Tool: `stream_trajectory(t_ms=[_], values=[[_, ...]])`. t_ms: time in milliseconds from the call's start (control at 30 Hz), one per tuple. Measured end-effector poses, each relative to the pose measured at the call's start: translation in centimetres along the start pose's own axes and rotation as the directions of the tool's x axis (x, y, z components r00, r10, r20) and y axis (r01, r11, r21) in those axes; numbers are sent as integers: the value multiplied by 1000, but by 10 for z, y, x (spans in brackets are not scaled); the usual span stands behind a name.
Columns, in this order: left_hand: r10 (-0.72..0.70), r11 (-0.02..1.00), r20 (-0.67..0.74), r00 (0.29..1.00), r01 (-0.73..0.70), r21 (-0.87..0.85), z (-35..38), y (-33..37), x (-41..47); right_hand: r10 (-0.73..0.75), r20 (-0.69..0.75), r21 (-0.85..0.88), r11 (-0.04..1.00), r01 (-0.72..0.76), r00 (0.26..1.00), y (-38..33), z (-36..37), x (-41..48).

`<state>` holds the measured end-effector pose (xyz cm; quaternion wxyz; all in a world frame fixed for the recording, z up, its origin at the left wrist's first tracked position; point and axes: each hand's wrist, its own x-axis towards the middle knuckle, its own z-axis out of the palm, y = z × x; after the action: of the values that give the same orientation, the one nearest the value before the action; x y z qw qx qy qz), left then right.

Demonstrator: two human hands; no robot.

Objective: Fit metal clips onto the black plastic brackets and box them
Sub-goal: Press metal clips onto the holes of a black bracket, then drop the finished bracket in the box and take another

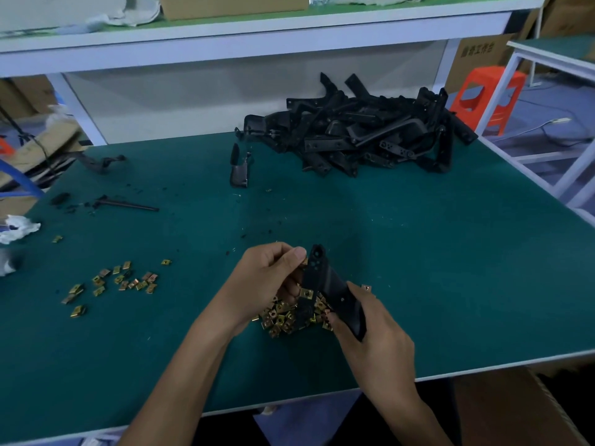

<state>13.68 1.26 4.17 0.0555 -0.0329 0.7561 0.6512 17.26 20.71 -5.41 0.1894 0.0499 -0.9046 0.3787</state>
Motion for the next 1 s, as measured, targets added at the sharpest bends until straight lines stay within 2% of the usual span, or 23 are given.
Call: stream_trajectory(t_ms=[333, 500, 700, 833, 1000], values=[[-3, 996, 18, 1000, 1, 85, -2, 5, -1, -71, -18, -85, 994, 69, 997, -2, 0, 1], [-3, 982, 49, 999, -6, 190, 1, 9, -2, -72, 7, -110, 991, 72, 997, -3, 1, 1], [-44, 972, 83, 996, 23, 233, 0, 13, -1, -68, 28, -121, 990, 71, 997, -1, 1, 1], [14, 983, 27, 1000, -18, 185, 11, 13, -5, -8, 12, -33, 999, 8, 1000, -5, -2, 0], [130, 973, -16, 991, -124, 193, 33, 16, -9, 213, 123, 181, 956, -233, 969, -8, -15, 2]])
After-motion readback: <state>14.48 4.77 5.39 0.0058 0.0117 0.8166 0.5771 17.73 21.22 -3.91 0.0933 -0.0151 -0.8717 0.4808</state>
